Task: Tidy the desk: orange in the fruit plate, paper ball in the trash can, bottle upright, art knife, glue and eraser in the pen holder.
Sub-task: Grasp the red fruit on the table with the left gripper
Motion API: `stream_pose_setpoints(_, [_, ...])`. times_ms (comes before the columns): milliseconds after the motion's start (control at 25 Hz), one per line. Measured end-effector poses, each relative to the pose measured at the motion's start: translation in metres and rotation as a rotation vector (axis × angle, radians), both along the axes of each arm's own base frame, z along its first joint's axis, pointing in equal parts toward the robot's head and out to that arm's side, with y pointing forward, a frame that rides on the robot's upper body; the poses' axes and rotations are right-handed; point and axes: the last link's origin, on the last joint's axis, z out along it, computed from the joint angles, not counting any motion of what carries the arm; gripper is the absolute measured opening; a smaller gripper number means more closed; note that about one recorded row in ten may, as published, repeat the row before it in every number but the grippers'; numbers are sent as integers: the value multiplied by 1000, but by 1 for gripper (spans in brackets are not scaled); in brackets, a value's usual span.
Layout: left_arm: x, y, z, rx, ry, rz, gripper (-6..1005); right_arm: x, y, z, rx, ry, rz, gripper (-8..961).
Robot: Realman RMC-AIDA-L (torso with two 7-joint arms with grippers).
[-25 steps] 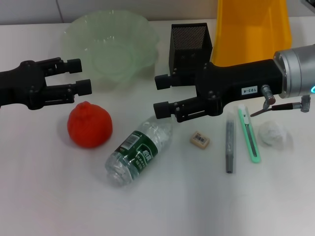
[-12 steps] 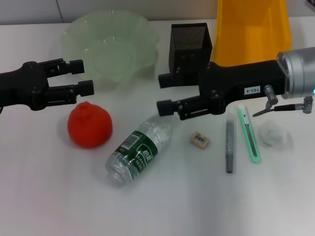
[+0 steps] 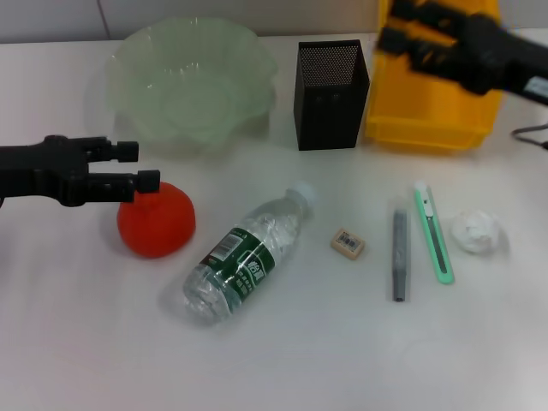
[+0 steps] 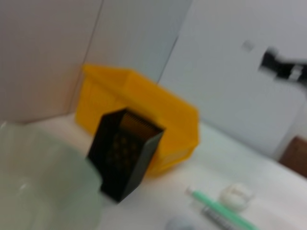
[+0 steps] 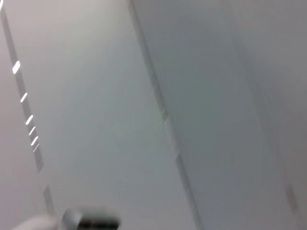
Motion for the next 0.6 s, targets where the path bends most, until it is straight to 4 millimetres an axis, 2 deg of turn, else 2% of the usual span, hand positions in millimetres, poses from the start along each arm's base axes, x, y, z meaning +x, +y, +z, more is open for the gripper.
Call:
stream_pose_setpoints(80, [-1, 3, -1, 3, 31, 13, 741, 12, -3, 8, 59, 46, -44, 825])
stream_pose_setpoints(200, [-1, 3, -1, 3, 31, 13, 734, 18, -5, 9, 71, 56, -61, 824])
stream_pose_setpoints(240, [-4, 11, -8, 44, 100, 32, 731, 19, -5, 9, 72, 57, -64, 824])
stream_pose_setpoints(320, [-4, 11, -8, 44, 100, 32, 727, 19, -5, 8, 75, 56, -64, 824])
stream_pose_setpoints(360, [-10, 17, -16, 78, 185, 34, 724, 19, -5, 8, 76, 55, -63, 824])
stream_pose_setpoints(600, [-13, 18, -23, 72, 243, 29, 709, 18, -5, 5, 71, 55, -61, 825])
